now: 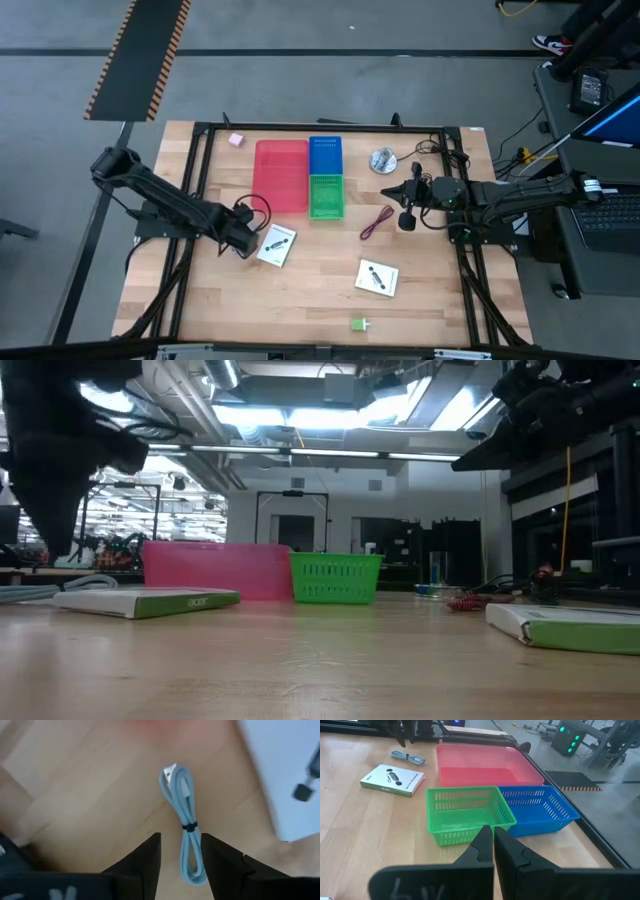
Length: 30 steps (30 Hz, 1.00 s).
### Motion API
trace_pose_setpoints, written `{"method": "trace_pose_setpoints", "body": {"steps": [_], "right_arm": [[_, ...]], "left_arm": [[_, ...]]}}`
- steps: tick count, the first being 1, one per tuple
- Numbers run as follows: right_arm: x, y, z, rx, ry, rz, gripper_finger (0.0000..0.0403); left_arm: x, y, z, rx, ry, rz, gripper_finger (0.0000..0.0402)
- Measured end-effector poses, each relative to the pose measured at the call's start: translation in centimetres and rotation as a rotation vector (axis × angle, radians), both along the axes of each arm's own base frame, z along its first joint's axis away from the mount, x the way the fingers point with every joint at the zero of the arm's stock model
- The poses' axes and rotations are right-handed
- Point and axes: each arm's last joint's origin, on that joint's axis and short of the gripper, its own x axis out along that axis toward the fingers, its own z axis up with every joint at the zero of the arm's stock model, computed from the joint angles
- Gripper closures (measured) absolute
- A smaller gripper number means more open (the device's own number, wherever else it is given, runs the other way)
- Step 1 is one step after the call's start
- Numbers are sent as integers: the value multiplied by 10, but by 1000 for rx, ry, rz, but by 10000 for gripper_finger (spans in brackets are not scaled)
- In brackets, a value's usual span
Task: Pick and place items into bin
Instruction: Put the light blue charger cable into the red bin
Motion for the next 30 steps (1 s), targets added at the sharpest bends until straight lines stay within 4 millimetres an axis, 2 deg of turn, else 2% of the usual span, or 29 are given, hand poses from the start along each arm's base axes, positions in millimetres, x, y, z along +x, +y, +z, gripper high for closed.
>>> {"method": "trace_pose_setpoints", "body": {"steps": [7,18,30], "right_arm": [[0,0,0,0,0,0,402],[0,0,0,2,0,-1,402],[0,0,0,3,-1,-2,403]], "left_arm": [[7,-4,-14,-26,58,2,269],[14,-7,-22,-30,45,2,271],[19,-10,-40,-21,138,14,275]]}}
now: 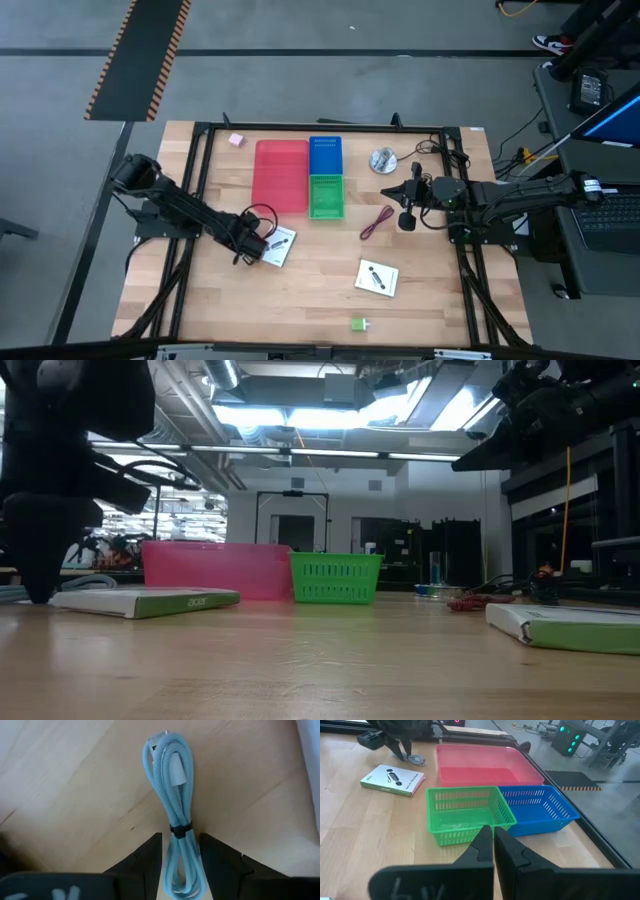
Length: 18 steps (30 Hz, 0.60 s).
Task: Pick and place items into bin
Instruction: Put the light blue charger cable into the red bin
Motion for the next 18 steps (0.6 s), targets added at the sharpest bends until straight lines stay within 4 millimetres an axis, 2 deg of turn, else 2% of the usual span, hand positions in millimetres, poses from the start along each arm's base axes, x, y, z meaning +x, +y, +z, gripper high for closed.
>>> {"method": "trace_pose_setpoints", "body": {"steps": [4,12,15,18], "right_arm": [[0,0,0,0,-1,0,403],[0,0,0,0,-1,0,403],[0,0,0,0,-1,0,402],[0,0,0,0,-1,0,402]], "left_arm": [[1,-1,-1,-20,8,-14,294],[1,-1,-1,-33,1,-14,382],[-1,-2,0,-69,30,-39,389],[-3,-3,3,-130,47,-73,380]]}}
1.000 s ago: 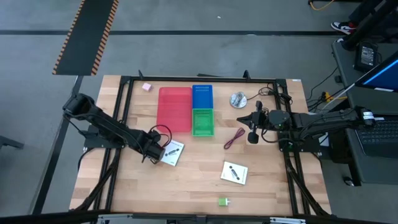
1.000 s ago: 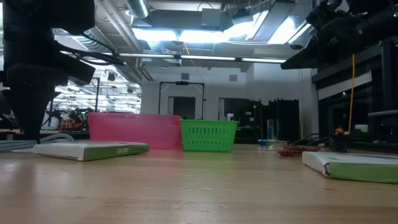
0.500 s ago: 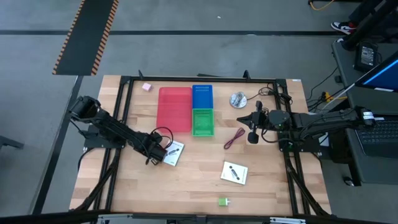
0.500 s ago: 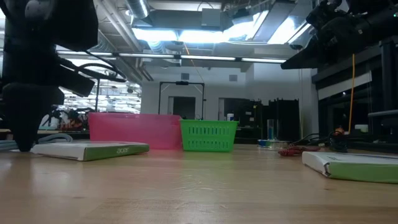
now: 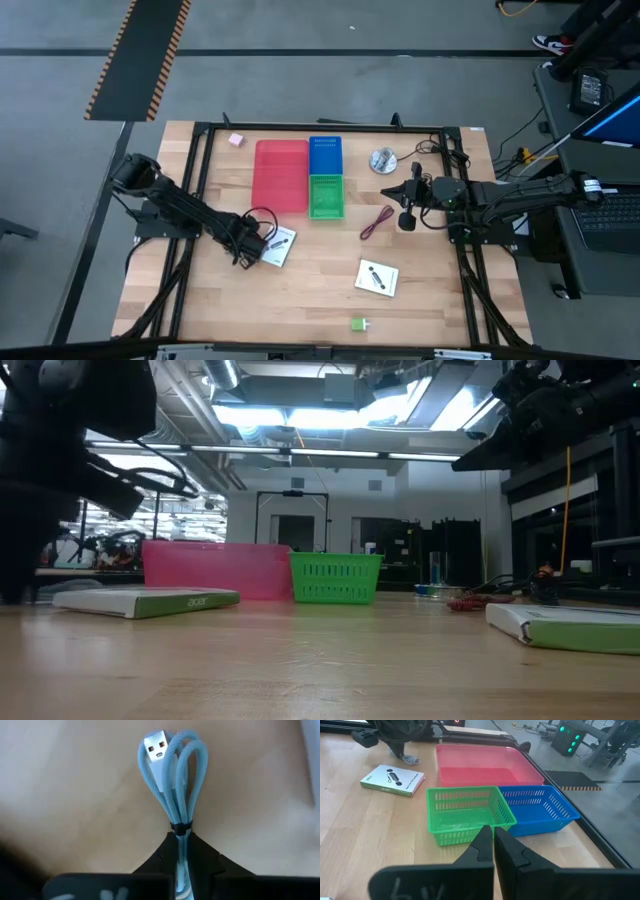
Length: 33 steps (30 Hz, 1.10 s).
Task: Pick and place items into bin
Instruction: Put the light blue charger cable into the red bin
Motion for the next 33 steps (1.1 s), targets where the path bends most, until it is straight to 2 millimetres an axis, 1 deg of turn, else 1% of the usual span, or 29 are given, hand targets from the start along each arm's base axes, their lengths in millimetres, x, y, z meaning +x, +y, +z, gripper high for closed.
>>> {"method": "trace_pose_setpoints", "body": {"steps": [3,7,20,25,33], "right_arm": [[0,0,0,0,0,0,402],[0,0,0,0,0,0,402],[0,0,0,-3,1,1,402],[0,0,0,-5,2,2,402],[0,0,0,-10,4,4,402]], "left_arm": [[-2,0,8,-26,-37,-19,379],[-6,3,22,-14,-107,-29,390],[-32,19,72,41,-357,-127,388],[-42,24,86,43,-444,-173,388],[-51,31,100,140,-559,-273,388]]}}
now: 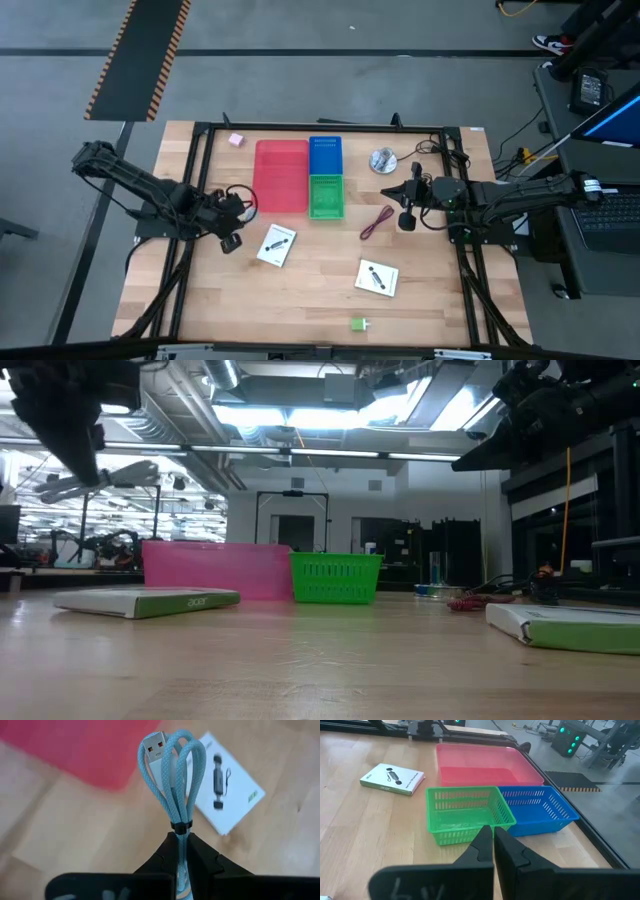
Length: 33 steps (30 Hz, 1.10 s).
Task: Pick and place items into bin
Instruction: Put the light blue charger cable into the red bin
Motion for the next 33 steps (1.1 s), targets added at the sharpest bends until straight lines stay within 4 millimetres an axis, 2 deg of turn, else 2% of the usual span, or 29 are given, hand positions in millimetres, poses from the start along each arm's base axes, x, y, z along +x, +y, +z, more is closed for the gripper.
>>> {"method": "trace_pose_setpoints", "body": {"steps": [5,17,25,33], "right_arm": [[0,0,0,0,2,0,402],[0,0,0,-17,10,6,402],[-1,0,-2,-17,25,6,402],[-1,0,-2,-17,25,6,402]], "left_arm": [[1,2,6,84,-68,-72,388],[20,-4,21,246,-294,-261,389],[22,-4,24,277,-329,-247,389],[26,7,25,345,-343,-92,389]]}}
